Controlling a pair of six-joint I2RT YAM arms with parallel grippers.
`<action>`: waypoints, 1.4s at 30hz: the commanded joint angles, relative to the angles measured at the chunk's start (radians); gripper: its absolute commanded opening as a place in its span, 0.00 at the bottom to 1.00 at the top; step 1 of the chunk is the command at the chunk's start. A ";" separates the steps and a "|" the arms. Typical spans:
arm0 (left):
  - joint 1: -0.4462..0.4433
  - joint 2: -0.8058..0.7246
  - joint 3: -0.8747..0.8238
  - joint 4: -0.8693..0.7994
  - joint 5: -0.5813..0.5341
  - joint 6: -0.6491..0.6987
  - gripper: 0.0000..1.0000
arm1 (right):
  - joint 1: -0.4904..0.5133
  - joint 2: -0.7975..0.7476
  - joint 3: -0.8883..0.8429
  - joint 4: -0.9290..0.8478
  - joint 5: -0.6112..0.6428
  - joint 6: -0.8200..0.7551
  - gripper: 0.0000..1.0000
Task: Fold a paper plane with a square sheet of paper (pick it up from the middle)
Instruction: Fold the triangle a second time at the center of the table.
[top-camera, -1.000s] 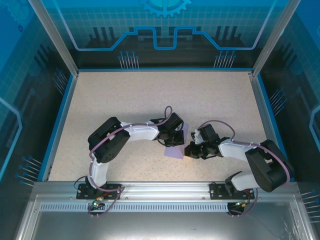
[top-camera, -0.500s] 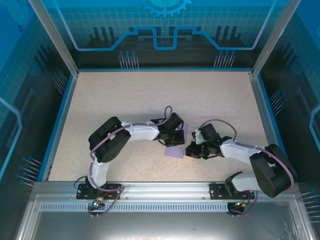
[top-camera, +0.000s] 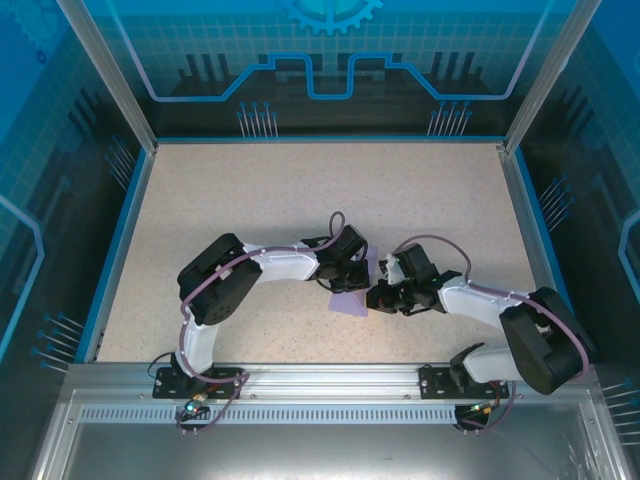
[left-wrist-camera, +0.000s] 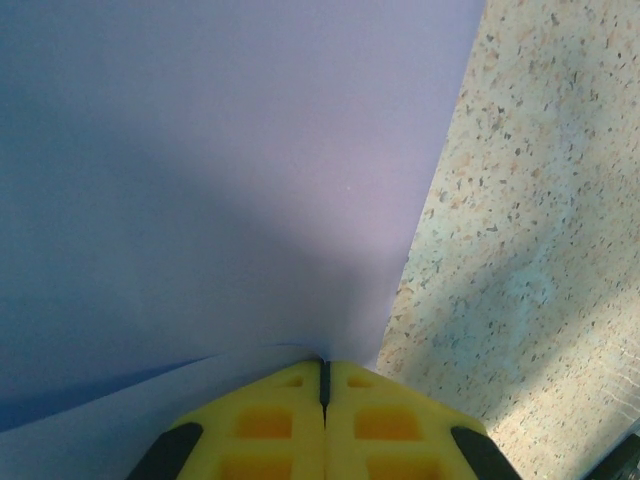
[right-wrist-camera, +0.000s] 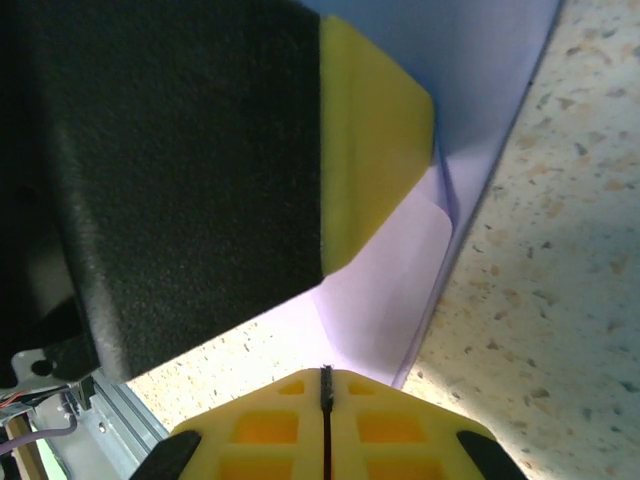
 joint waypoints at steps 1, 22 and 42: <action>0.007 0.035 -0.007 -0.018 -0.011 0.017 0.05 | 0.019 0.030 0.013 0.025 -0.004 0.003 0.07; 0.009 0.019 0.009 -0.029 -0.021 0.020 0.10 | 0.049 0.122 0.059 -0.163 0.118 -0.123 0.07; 0.105 -0.144 0.126 -0.207 -0.051 0.200 0.39 | 0.061 0.168 0.074 -0.203 0.163 -0.147 0.05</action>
